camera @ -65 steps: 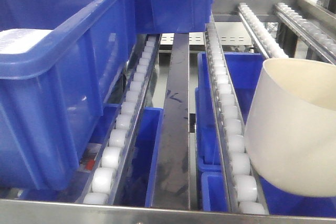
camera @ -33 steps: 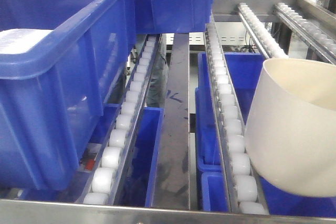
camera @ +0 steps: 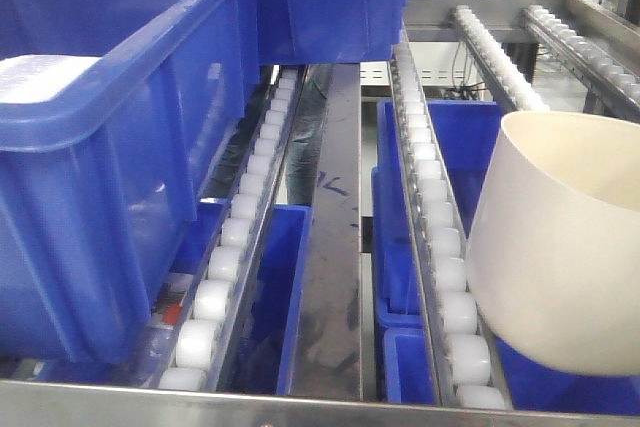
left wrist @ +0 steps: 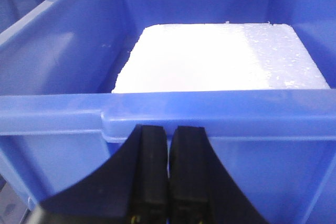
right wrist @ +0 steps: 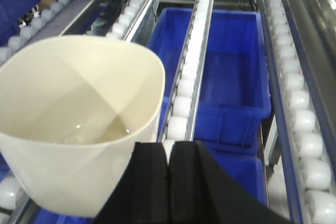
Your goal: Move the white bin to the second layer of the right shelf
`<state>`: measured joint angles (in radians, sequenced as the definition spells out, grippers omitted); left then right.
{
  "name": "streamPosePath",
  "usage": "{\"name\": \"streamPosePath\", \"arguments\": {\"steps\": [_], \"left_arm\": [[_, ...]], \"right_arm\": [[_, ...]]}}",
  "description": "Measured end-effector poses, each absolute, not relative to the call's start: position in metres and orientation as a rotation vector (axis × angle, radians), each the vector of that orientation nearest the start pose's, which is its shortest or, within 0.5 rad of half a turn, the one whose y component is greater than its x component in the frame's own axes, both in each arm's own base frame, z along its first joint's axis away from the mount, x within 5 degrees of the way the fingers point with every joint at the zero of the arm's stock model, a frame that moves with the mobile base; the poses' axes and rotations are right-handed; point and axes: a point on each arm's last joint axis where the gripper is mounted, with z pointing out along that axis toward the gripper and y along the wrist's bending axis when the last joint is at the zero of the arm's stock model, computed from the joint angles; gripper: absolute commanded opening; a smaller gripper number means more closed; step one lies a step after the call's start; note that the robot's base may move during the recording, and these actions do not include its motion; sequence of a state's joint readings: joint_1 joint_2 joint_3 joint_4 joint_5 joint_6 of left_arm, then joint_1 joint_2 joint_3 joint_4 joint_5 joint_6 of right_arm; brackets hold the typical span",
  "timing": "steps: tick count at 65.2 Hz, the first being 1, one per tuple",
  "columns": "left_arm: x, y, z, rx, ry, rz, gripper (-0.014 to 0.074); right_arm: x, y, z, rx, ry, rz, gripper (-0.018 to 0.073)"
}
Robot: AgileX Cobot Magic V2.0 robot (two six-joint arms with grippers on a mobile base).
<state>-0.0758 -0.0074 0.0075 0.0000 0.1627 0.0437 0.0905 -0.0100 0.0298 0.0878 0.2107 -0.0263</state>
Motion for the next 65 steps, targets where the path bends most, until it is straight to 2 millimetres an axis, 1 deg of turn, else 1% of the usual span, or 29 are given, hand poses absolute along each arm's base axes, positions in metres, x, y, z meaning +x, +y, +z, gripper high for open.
{"name": "streamPosePath", "arguments": {"steps": [65], "left_arm": [[0.0558, -0.0042, 0.1963, 0.098, 1.644, -0.025, 0.0085]], "right_arm": [[0.0557, 0.0067, 0.1853, -0.04, 1.707, 0.126, 0.0057]]}}
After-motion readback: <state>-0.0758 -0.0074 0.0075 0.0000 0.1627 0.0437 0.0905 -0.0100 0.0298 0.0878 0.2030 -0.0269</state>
